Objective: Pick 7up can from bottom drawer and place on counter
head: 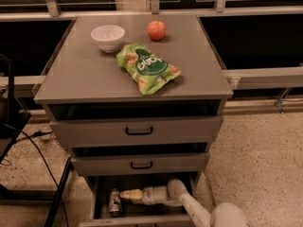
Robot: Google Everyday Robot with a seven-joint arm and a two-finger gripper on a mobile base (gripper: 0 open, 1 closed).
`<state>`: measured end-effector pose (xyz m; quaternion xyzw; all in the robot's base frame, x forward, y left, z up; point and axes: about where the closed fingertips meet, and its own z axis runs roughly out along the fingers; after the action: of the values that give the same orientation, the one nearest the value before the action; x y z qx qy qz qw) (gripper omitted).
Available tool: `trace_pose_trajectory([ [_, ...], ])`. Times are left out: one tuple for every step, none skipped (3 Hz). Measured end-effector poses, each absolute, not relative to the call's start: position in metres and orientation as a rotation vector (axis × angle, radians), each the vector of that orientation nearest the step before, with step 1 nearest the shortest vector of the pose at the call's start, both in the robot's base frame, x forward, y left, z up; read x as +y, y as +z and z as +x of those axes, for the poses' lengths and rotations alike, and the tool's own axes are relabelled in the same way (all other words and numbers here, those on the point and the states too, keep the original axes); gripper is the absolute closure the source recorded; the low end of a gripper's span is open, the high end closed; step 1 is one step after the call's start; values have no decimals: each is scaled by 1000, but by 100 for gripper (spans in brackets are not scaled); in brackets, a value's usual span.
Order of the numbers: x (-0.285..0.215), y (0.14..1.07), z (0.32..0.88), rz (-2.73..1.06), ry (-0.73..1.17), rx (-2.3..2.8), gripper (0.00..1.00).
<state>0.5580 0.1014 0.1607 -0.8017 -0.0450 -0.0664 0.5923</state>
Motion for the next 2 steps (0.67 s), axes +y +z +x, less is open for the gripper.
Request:
trace_pose_trajectory([
  [101, 161, 558, -1864, -154, -105, 20],
  [105, 160, 556, -1859, -149, -104, 29],
])
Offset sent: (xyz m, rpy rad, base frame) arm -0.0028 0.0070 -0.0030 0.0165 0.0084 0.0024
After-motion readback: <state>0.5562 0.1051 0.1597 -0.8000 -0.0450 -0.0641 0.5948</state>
